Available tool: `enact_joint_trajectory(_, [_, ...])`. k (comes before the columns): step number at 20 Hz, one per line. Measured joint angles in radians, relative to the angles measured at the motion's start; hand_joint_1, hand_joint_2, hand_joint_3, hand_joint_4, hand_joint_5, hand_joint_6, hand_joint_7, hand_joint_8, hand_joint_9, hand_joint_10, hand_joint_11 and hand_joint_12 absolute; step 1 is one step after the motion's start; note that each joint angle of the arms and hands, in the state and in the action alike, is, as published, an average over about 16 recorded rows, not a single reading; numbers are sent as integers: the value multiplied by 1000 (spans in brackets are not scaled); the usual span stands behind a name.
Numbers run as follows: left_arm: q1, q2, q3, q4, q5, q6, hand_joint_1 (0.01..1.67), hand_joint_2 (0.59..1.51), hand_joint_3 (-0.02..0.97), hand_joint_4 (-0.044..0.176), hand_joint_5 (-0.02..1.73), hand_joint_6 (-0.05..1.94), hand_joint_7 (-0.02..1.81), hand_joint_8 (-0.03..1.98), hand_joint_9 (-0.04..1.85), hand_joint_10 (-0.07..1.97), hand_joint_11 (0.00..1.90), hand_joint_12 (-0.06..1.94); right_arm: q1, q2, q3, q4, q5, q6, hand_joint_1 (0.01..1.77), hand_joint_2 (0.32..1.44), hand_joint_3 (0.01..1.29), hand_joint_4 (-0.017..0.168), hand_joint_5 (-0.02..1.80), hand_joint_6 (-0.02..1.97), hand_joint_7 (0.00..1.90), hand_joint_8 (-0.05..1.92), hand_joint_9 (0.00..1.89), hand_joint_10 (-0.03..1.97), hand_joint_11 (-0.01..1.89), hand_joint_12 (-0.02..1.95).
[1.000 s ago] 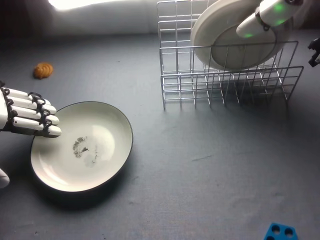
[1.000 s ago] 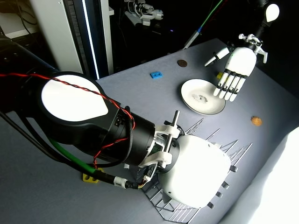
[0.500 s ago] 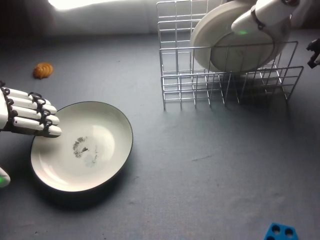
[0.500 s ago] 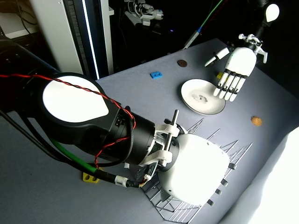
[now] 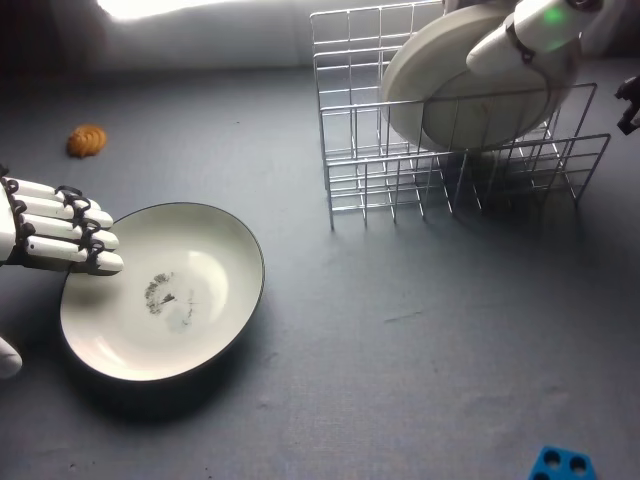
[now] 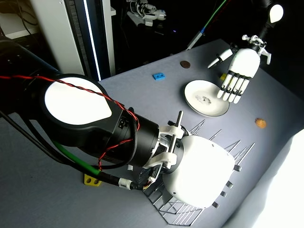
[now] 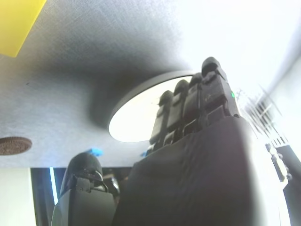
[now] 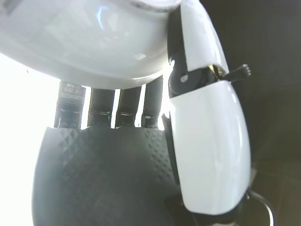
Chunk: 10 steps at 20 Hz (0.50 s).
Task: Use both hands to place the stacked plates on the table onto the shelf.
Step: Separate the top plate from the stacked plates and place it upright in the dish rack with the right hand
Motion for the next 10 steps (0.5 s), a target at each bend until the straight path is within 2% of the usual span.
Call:
enact_joint_trajectory(3, [6, 0, 0, -2, 1, 0, 16, 1072, 17, 7, 21, 8, 15, -13, -22, -24, 19, 3, 2, 1, 0, -1, 3, -7, 1216, 1083, 13, -10, 855, 835, 990, 806, 996, 799, 760, 1367])
enact_joint_trajectory(10, [17, -1, 0, -8, 6, 0, 16, 1072, 17, 7, 22, 8, 15, -13, -23, -26, 18, 3, 6, 1, 0, -1, 5, -22, 1076, 1073, 12, -6, 792, 488, 914, 473, 874, 623, 585, 1373])
